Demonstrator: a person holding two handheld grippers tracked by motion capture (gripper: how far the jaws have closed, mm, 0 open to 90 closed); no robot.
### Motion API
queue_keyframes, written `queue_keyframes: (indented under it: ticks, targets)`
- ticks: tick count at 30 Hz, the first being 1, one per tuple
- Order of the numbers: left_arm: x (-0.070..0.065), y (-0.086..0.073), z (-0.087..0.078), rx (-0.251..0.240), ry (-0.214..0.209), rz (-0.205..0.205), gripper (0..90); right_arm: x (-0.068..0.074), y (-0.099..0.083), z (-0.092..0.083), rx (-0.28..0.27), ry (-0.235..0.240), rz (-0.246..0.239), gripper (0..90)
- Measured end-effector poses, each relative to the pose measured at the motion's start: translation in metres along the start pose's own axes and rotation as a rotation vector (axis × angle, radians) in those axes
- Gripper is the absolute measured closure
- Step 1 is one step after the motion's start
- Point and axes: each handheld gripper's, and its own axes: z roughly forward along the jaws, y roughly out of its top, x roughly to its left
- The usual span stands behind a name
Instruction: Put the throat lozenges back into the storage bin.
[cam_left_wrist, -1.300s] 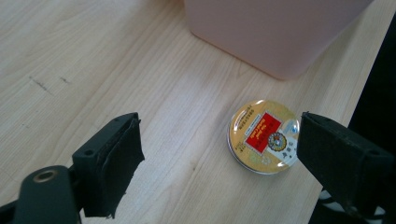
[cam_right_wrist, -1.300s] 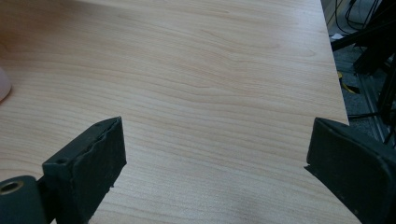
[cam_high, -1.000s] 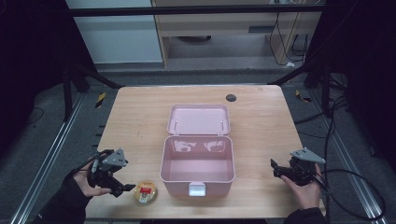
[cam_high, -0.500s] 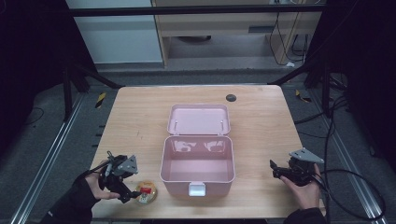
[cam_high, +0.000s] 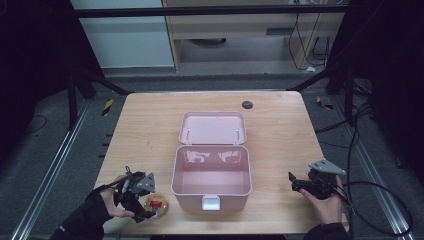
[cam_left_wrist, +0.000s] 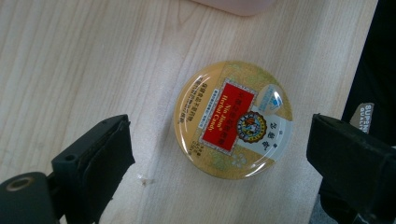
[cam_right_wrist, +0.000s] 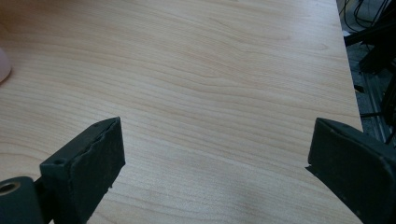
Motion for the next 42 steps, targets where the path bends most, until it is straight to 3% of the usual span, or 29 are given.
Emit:
queue_keyframes:
  ticks: [25, 34, 42]
  targets:
    - [-0.003, 0.002, 0.03, 0.042, -0.05, 0.015, 9.9, 0.001, -0.001, 0.002, 0.019, 0.004, -0.015, 3.8]
    - [-0.001, 0.001, 0.035, 0.049, -0.049, 0.017, 18.2, 0.001, 0.0, 0.002, 0.021, 0.004, -0.017, 3.8]
    - [-0.001, 0.001, 0.034, 0.058, -0.038, 0.009, 19.5, 0.001, 0.0, 0.002, 0.017, 0.001, -0.016, 4.0]
